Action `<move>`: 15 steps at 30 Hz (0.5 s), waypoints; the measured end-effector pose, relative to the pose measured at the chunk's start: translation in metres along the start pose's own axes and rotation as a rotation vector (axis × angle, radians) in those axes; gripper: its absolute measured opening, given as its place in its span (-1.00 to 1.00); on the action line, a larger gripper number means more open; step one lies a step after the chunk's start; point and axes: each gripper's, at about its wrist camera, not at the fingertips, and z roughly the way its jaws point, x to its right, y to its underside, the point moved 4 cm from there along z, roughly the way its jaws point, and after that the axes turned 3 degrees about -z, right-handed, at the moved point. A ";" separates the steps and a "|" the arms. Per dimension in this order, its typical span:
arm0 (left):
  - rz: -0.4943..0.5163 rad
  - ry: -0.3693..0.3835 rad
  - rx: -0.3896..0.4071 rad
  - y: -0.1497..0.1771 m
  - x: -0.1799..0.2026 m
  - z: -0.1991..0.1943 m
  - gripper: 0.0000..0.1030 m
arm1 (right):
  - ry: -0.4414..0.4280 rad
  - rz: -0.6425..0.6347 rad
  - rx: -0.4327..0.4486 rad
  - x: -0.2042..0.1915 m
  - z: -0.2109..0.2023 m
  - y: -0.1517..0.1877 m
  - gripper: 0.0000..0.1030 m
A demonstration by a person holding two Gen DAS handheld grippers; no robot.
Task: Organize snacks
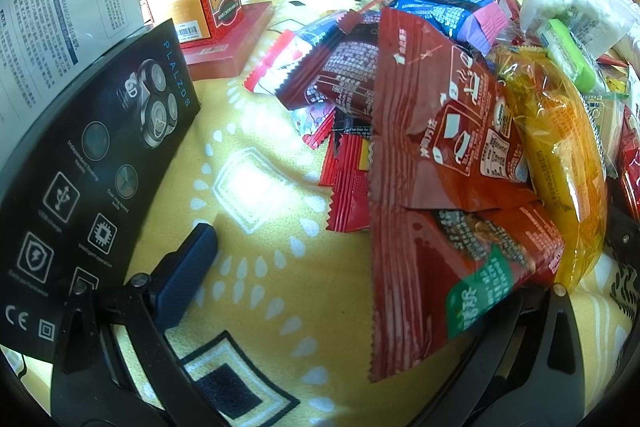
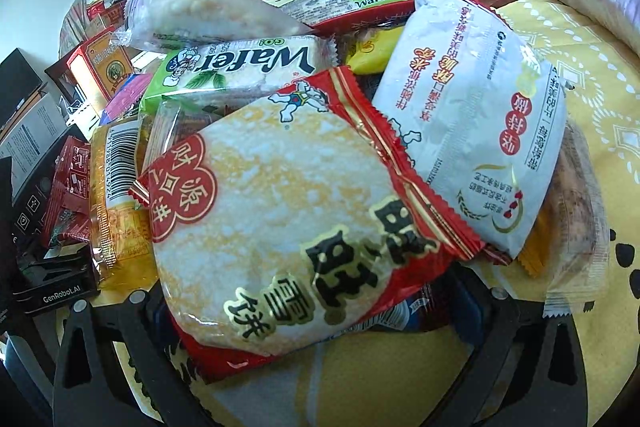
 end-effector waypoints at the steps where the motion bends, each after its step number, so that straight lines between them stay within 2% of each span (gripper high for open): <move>1: 0.000 0.000 0.000 0.000 0.000 0.000 1.00 | 0.000 0.000 0.000 0.000 0.000 0.000 1.00; 15: 0.000 0.000 0.000 0.001 0.000 0.000 1.00 | 0.024 -0.021 -0.009 -0.007 0.002 -0.001 1.00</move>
